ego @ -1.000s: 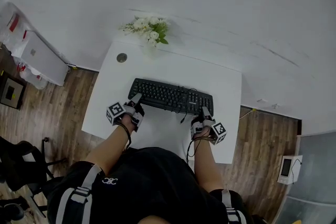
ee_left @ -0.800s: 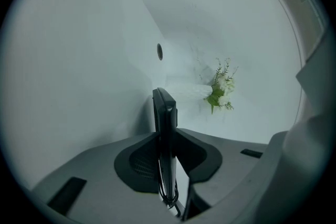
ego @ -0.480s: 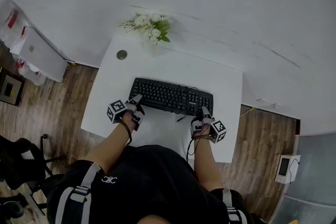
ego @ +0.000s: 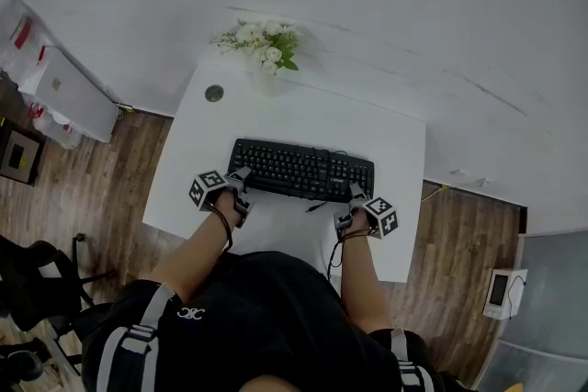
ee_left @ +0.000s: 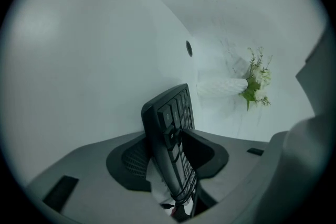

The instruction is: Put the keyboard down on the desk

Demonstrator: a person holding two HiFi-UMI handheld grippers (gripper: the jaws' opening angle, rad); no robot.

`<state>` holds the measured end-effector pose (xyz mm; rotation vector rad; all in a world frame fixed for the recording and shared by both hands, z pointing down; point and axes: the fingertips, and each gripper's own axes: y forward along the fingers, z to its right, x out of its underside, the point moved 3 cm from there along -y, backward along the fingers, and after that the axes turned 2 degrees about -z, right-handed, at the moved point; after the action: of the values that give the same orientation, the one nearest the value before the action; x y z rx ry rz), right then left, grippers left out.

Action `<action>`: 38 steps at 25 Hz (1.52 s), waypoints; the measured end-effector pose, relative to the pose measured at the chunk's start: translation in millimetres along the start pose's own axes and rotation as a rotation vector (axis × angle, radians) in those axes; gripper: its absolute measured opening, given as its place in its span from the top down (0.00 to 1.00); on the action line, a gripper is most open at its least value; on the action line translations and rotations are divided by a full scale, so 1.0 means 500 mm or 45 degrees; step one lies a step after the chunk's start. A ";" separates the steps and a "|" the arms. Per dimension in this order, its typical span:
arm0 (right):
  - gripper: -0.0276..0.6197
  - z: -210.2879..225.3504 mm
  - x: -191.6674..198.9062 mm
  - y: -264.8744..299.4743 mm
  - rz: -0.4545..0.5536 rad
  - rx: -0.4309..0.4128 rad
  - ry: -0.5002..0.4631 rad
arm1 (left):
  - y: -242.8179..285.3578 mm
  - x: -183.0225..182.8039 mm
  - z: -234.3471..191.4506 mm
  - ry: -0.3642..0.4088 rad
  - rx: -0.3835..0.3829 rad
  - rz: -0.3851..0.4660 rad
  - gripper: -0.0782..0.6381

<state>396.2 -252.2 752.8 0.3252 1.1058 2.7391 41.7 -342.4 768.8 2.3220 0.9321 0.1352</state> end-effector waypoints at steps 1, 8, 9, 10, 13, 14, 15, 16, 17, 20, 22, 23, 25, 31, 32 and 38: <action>0.58 -0.001 -0.001 -0.002 0.002 0.043 -0.047 | -0.002 0.002 -0.002 0.004 -0.016 -0.001 0.62; 0.39 0.003 -0.006 -0.018 0.006 0.278 -0.297 | -0.013 0.010 -0.005 0.047 -0.085 -0.001 0.60; 0.36 0.005 -0.009 -0.021 0.010 0.303 -0.318 | -0.013 0.010 -0.004 0.060 -0.094 -0.003 0.59; 0.35 0.008 -0.012 -0.025 0.017 0.322 -0.334 | -0.014 0.010 -0.003 0.070 -0.104 -0.004 0.59; 0.34 0.015 -0.015 -0.037 0.019 0.324 -0.344 | -0.024 0.012 -0.004 0.084 -0.143 -0.002 0.56; 0.35 0.017 -0.013 -0.038 0.014 0.314 -0.339 | -0.029 0.013 -0.006 0.089 -0.166 -0.001 0.54; 0.36 0.019 -0.011 -0.039 0.010 0.305 -0.335 | -0.035 0.014 -0.010 0.094 -0.194 -0.001 0.53; 0.37 0.022 -0.009 -0.040 0.011 0.300 -0.331 | -0.041 0.015 -0.015 0.096 -0.226 -0.002 0.53; 0.39 0.024 -0.008 -0.042 0.014 0.296 -0.327 | -0.047 0.016 -0.021 0.093 -0.260 -0.003 0.53; 0.46 0.025 -0.005 -0.047 0.021 0.269 -0.322 | -0.066 0.019 -0.036 0.021 -0.353 -0.015 0.49; 0.49 0.021 -0.003 -0.049 0.022 0.243 -0.320 | -0.078 0.023 -0.039 -0.054 -0.393 -0.036 0.40; 0.49 0.019 -0.001 -0.049 0.022 0.229 -0.317 | -0.083 0.024 -0.039 -0.085 -0.406 -0.051 0.40; 0.49 0.015 0.001 -0.048 0.026 0.208 -0.311 | -0.089 0.023 -0.040 -0.114 -0.414 -0.069 0.40; 0.71 -0.016 0.003 -0.058 0.060 0.129 -0.379 | -0.113 0.037 -0.010 0.111 -0.399 -0.135 0.68; 0.73 -0.031 0.002 -0.062 0.076 0.083 -0.403 | -0.114 0.042 -0.005 0.160 -0.401 -0.153 0.77; 0.95 -0.160 0.014 -0.098 0.167 -0.229 -0.667 | -0.119 0.038 0.048 0.420 -0.330 -0.107 0.89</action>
<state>372.0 -268.4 663.4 1.0428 0.7136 2.5944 28.3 -309.3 712.2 2.0513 1.0979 0.5830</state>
